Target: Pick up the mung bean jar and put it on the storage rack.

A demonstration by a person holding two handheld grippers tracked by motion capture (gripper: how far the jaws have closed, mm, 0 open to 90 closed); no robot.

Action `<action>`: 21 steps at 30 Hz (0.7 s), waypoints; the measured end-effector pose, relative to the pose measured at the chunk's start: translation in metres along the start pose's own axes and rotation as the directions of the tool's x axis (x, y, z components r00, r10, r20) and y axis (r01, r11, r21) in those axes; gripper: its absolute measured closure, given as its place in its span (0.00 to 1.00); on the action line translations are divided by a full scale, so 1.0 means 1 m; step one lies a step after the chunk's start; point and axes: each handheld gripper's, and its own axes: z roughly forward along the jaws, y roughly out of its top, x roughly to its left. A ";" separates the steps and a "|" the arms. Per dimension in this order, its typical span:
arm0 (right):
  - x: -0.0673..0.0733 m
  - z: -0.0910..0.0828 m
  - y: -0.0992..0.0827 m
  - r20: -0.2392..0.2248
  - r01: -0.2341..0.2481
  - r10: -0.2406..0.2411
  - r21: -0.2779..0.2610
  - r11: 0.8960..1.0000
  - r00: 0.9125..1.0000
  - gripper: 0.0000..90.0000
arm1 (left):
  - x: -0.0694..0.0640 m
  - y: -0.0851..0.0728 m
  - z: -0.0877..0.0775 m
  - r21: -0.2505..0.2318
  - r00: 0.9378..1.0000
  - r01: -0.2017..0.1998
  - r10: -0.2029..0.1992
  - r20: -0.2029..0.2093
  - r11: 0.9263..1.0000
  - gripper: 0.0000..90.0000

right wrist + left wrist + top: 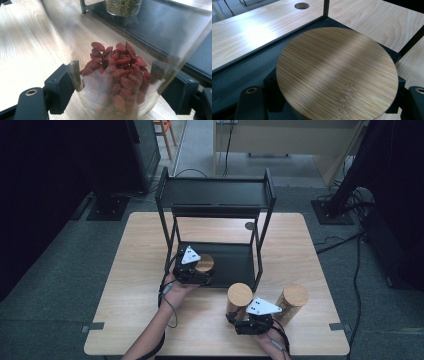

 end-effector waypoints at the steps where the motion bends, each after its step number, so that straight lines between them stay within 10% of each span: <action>1: 0.000 0.000 0.000 0.000 0.000 0.000 0.000 1.000 1.000 0.23 | 0.000 0.000 0.001 0.002 1.000 0.001 -0.001 0.000 1.000 0.29; 21: 0.001 0.000 0.000 -0.003 0.001 -0.001 0.006 1.000 1.000 0.23 | 0.002 0.007 0.017 -0.006 1.000 0.023 -0.023 -0.013 1.000 0.29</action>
